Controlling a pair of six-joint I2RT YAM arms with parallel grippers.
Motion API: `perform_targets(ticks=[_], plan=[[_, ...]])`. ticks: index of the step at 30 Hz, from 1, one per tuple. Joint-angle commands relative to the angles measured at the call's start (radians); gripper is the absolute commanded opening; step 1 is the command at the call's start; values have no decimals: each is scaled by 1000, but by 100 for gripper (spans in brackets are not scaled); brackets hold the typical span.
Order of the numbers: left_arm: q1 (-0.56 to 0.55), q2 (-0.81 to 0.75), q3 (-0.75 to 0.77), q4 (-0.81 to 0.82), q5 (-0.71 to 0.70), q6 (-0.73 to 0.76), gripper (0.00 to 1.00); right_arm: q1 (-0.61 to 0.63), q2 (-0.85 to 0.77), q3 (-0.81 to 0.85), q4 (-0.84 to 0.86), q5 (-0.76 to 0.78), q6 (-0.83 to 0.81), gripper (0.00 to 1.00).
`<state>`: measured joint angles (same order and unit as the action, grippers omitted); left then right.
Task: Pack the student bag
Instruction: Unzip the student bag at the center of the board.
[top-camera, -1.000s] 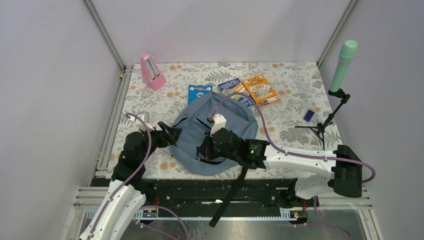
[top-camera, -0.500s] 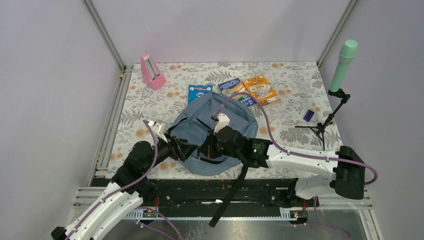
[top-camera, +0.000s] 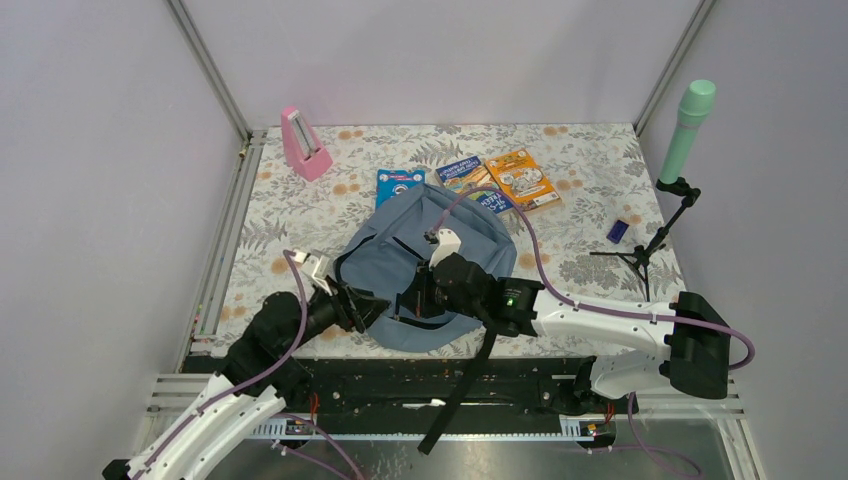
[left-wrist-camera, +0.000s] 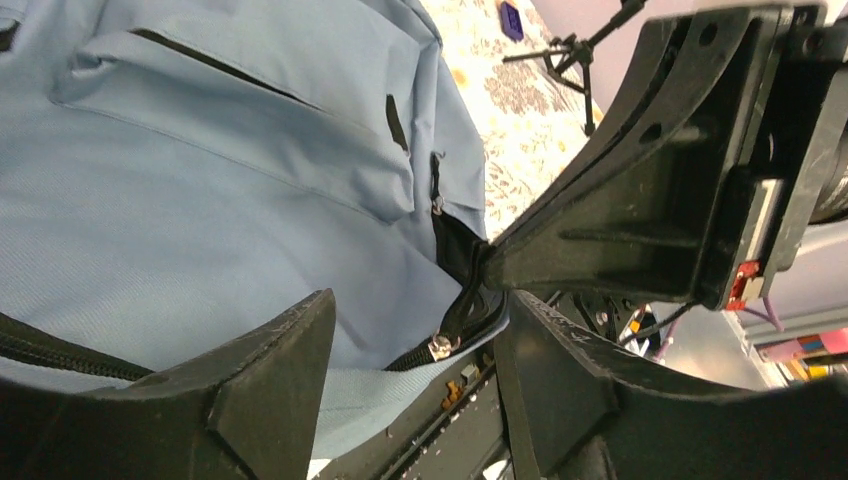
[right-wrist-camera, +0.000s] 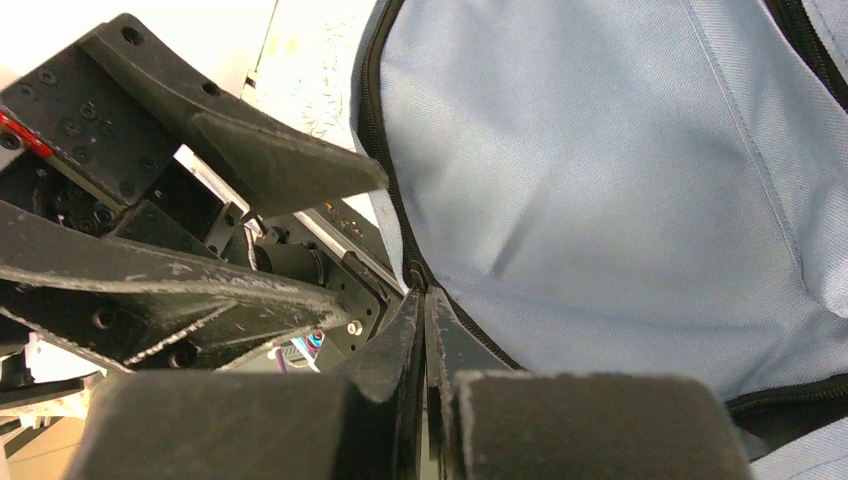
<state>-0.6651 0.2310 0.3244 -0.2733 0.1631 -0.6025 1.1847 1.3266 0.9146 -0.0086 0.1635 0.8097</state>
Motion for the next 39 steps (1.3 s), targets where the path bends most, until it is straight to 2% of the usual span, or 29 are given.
perform_targets(ticks=[1,7,20,36,39], plan=[[-34,3,28,-5,4,1,64,-11,-26,7,57,18,9,0],[-57,60,35,17,14,14,63,-11,-29,5,54,17,4,0],[-135,253,55,186,17,51,63,-11,-32,9,47,16,4,0],[-205,343,57,252,-76,43,31,-11,-35,15,43,10,0,0],[-216,356,62,252,-87,46,17,-11,-35,17,41,11,-2,0]])
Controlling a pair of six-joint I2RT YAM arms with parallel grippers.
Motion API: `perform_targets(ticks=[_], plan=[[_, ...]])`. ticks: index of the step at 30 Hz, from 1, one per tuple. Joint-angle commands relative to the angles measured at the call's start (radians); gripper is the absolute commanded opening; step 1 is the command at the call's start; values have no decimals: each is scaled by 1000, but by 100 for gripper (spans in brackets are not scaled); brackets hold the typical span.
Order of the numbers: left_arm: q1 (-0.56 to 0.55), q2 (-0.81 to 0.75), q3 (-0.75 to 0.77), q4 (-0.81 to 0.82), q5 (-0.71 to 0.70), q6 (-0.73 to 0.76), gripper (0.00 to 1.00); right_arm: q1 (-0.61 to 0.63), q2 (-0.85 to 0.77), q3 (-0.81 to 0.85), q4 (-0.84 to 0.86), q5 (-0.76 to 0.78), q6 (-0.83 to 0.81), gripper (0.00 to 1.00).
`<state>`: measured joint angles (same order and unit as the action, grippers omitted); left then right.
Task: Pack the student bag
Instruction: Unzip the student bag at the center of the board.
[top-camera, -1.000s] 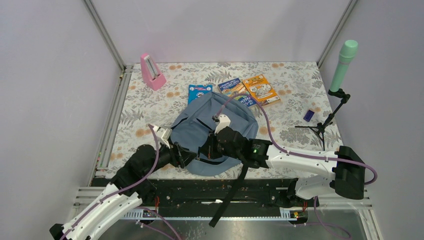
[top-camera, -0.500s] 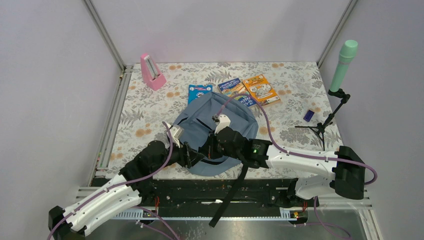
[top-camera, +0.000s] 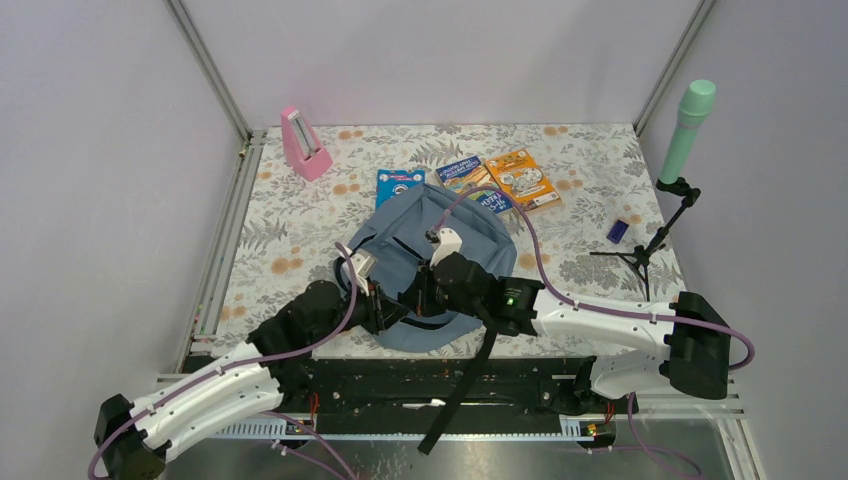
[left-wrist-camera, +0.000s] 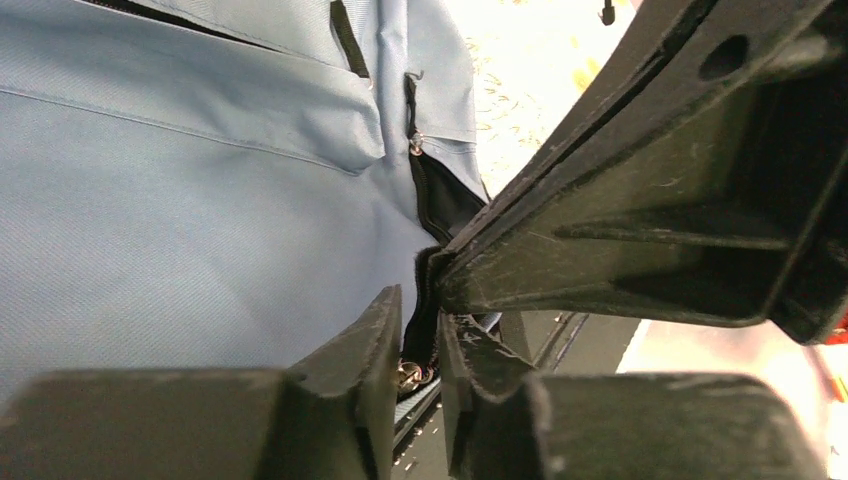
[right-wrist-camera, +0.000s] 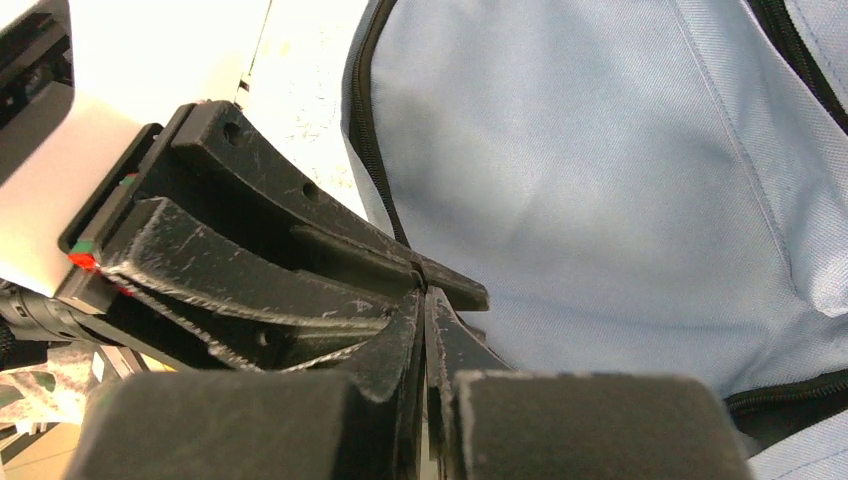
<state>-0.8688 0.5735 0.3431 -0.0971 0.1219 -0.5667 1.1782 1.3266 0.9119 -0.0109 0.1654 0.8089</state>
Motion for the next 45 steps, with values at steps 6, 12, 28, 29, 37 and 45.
perform_targets(ticks=[6,12,28,29,37,45], plan=[[-23,2,31,62,-115,-18,0,-5,-71,21,-28,68,-43,18],[-24,4,47,-22,-208,-48,0,-25,-194,-45,-110,208,-213,76],[-20,77,146,-85,-173,-98,0,-46,-212,-313,304,-338,-915,80],[-20,80,154,-87,-160,-98,0,-46,-182,-291,298,-350,-930,80],[-2,96,211,-161,-149,-67,0,-45,3,-159,315,-477,-912,76],[23,92,214,-152,-129,-67,0,-38,89,-114,328,-472,-870,28]])
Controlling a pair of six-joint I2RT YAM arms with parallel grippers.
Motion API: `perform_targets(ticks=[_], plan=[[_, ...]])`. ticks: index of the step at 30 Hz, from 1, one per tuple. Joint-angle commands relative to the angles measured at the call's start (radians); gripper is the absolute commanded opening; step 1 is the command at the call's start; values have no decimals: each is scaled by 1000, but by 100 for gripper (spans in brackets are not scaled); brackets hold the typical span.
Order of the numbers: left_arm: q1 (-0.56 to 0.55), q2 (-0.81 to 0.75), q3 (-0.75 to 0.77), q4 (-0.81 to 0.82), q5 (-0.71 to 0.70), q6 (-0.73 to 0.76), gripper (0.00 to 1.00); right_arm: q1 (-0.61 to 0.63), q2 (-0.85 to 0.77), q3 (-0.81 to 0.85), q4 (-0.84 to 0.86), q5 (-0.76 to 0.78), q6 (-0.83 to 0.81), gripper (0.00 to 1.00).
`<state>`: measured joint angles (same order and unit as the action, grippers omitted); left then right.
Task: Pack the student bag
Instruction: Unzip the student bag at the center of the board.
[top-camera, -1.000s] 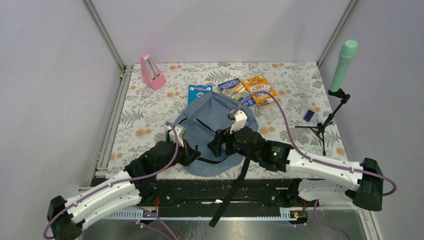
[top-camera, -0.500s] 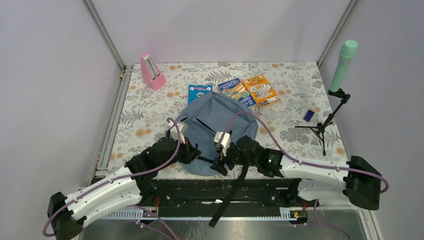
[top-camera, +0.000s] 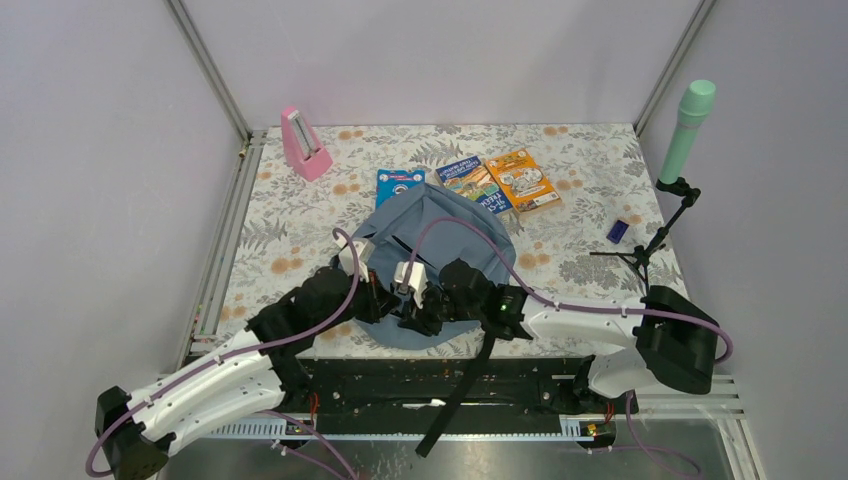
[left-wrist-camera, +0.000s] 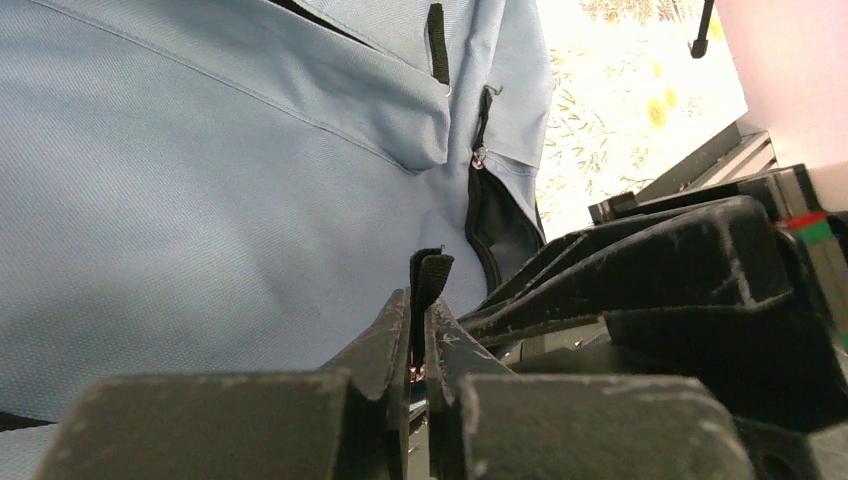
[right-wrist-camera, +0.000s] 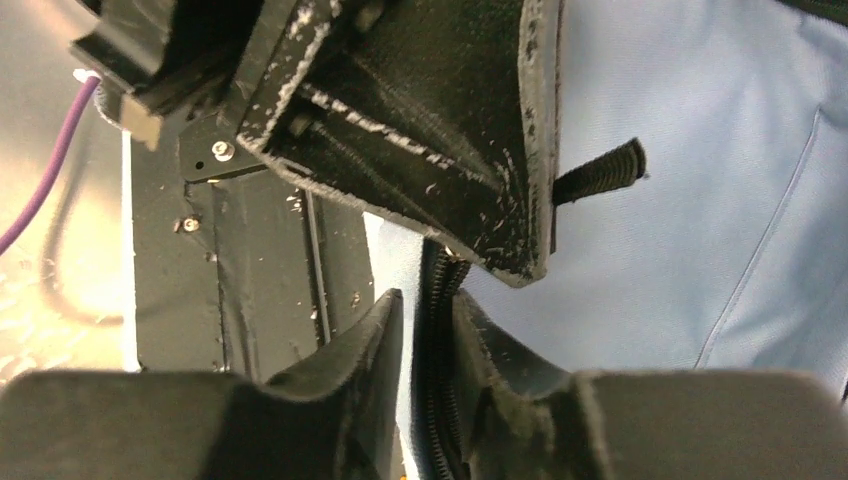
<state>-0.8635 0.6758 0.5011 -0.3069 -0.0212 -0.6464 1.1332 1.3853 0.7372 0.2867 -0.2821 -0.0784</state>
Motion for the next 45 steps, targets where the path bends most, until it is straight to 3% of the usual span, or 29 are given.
perform_targets(ticks=[1,4,27,45], plan=[[21,-9,56,60,16,14,0,7,34,65,22,-23,19,19],[48,-4,66,57,48,24,0,9,30,68,1,2,19,0],[308,-55,89,-5,83,74,0,12,-88,-42,-40,100,21,0],[596,128,137,61,174,134,0,107,-112,-45,-106,207,-2,0]])
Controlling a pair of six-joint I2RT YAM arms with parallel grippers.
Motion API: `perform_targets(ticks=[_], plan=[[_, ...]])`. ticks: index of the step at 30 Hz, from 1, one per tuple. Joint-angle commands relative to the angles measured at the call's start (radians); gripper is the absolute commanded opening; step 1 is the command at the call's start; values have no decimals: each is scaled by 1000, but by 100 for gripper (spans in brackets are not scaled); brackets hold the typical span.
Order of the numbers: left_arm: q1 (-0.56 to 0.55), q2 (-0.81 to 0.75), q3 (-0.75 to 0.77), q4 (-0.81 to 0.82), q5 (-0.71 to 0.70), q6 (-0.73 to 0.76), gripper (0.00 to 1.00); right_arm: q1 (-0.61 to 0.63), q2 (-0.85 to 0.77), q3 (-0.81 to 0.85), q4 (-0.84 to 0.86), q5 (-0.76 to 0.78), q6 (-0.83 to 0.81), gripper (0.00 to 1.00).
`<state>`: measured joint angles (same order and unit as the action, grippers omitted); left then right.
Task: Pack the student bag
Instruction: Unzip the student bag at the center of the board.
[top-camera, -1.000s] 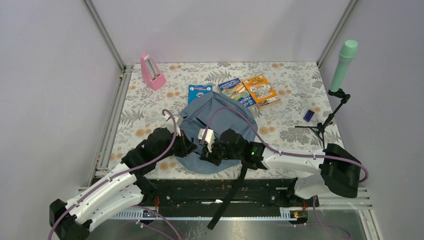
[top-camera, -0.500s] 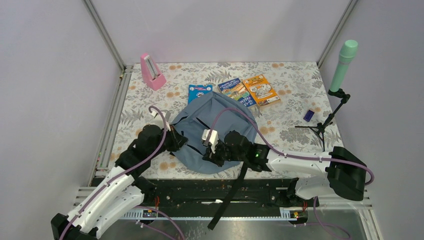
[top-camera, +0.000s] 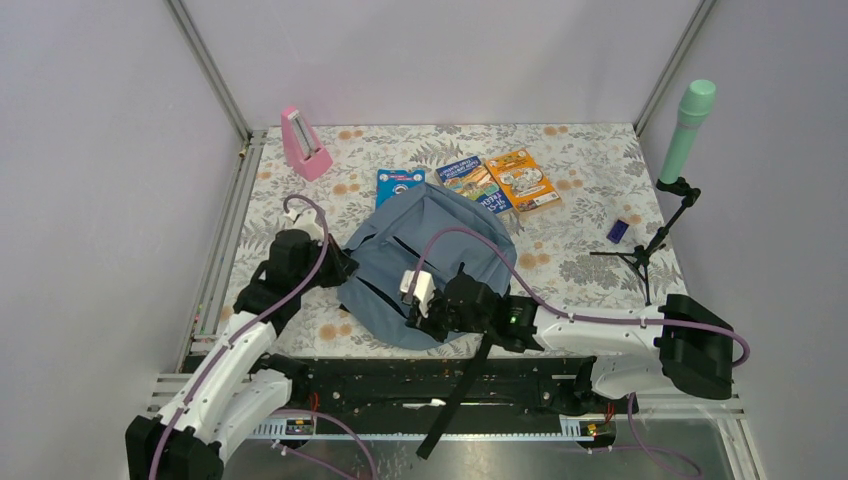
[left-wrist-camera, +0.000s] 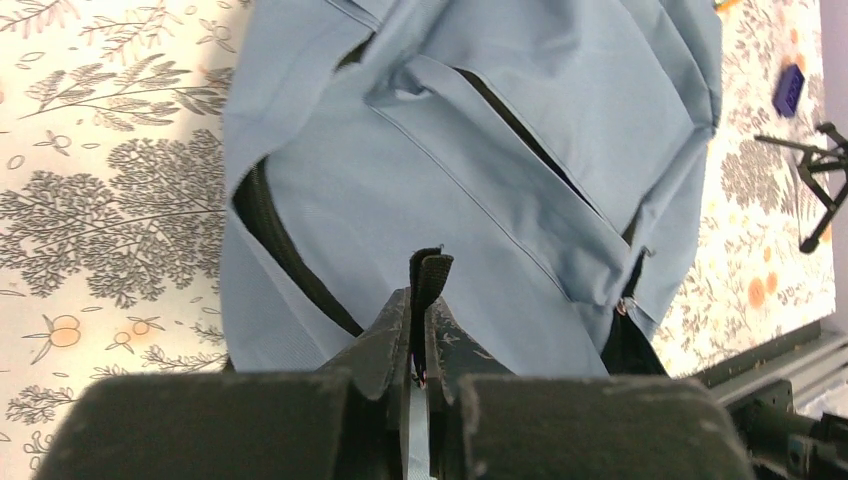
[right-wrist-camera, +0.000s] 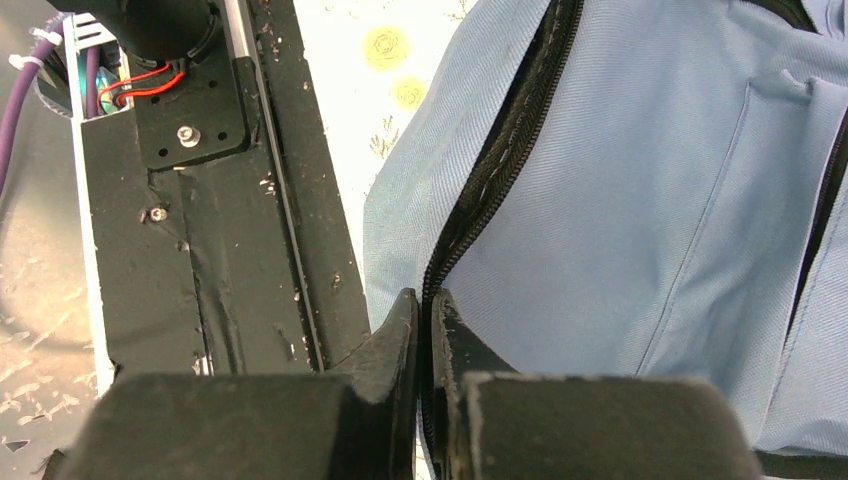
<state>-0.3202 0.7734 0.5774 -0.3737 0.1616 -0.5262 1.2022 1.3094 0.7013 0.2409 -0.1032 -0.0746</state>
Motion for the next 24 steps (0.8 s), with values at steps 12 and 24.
perform_targets(ticks=[12,24], plan=[[171,143,79,205,-39,0,0,112,-15,-16,-64,65,-1,0],[182,104,70,259,147,69,0,108,-93,175,-226,293,163,65]])
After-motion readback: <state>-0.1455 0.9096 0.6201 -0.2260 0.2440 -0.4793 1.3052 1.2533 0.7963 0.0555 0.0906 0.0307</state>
